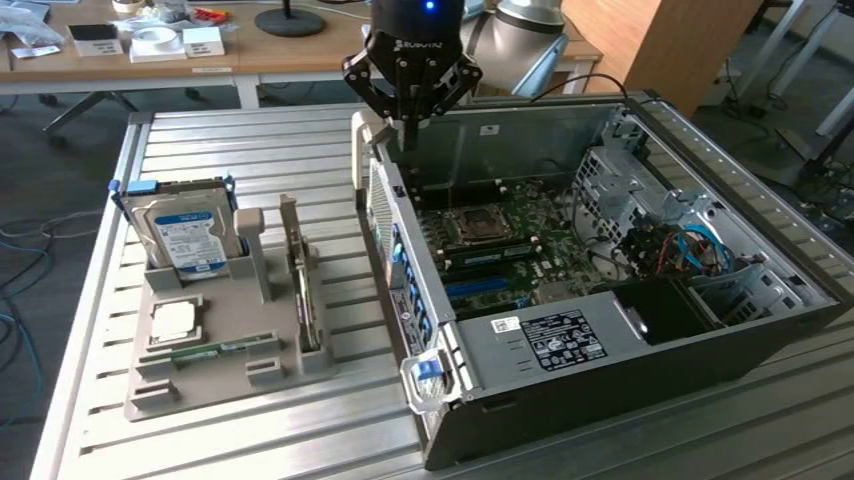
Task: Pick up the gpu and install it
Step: 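Reach for the gpu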
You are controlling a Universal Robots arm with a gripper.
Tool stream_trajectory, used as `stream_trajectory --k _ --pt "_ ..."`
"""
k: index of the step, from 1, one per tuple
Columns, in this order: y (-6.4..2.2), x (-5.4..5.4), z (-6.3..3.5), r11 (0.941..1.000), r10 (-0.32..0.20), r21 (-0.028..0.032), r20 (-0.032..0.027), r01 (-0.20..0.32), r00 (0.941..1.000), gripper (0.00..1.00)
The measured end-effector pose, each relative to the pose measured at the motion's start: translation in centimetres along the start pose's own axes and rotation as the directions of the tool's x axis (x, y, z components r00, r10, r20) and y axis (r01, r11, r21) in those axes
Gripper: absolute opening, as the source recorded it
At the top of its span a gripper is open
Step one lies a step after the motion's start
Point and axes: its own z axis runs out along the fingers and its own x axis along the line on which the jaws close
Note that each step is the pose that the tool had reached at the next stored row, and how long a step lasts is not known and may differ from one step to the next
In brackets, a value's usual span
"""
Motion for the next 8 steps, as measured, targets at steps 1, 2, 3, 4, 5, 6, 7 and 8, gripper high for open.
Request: stream_trajectory --k 1,2,3,4,5,6,7,8 --pt "-0.01 0.15 0.00 1.0000 0.000 0.0000 0.0000 0.000 1.0000 0.11" --pt "-0.02 0.28 -0.01 1.0000 0.000 0.0001 0.0000 0.000 1.0000 0.11" --pt "-0.03 0.39 -0.01 1.0000 0.000 0.0000 0.0000 0.000 1.0000 0.11" --pt "-0.03 0.48 -0.01 1.0000 0.000 0.0001 0.0000 0.000 1.0000 0.11" --pt "-0.04 0.55 -0.01 1.0000 0.000 0.0000 0.0000 0.000 1.0000 0.11" --pt "-0.05 0.63 -0.01 1.0000 0.000 0.0001 0.0000 0.000 1.0000 0.11" --pt "-0.05 0.72 -0.01 1.0000 0.000 0.0000 0.0000 0.000 1.0000 0.11" --pt "-0.06 0.83 -0.02 1.0000 0.000 0.0000 0.0000 0.000 1.0000 0.11"
